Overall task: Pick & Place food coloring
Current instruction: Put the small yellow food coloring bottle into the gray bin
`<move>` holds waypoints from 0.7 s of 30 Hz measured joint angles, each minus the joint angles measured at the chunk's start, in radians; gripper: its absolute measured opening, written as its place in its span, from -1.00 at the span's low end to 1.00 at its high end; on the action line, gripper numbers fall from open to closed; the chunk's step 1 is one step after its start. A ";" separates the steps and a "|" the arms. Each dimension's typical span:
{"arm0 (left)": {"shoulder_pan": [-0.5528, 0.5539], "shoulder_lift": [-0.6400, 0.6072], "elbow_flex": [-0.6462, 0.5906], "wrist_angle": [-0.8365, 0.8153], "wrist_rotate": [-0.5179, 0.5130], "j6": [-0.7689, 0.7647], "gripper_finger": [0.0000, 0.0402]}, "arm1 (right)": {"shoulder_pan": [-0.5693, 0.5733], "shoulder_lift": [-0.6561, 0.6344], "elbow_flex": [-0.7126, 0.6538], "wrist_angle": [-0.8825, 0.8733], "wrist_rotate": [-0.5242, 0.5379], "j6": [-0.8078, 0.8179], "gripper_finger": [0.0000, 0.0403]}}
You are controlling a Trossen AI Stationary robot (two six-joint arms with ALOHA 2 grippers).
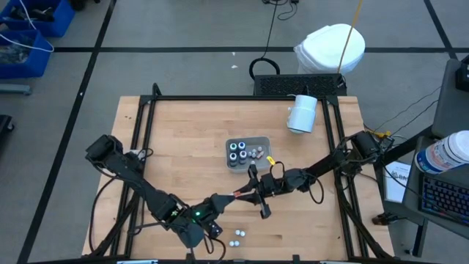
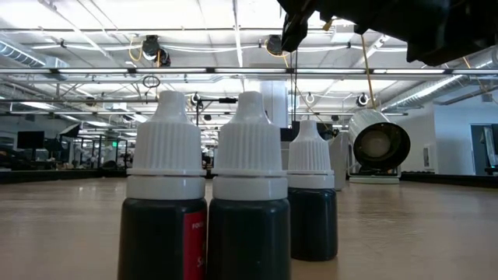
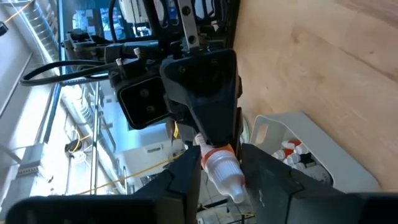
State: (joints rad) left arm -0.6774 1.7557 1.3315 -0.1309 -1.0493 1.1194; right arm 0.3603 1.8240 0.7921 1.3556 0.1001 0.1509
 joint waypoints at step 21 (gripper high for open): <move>-0.001 0.000 0.000 0.003 -0.017 -0.002 -0.73 | 0.000 0.000 0.001 0.000 -0.018 -0.002 -0.77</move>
State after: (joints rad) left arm -0.6788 1.7557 1.3315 -0.1275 -1.0667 1.1179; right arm 0.3599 1.8236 0.7929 1.3558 0.0824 0.1493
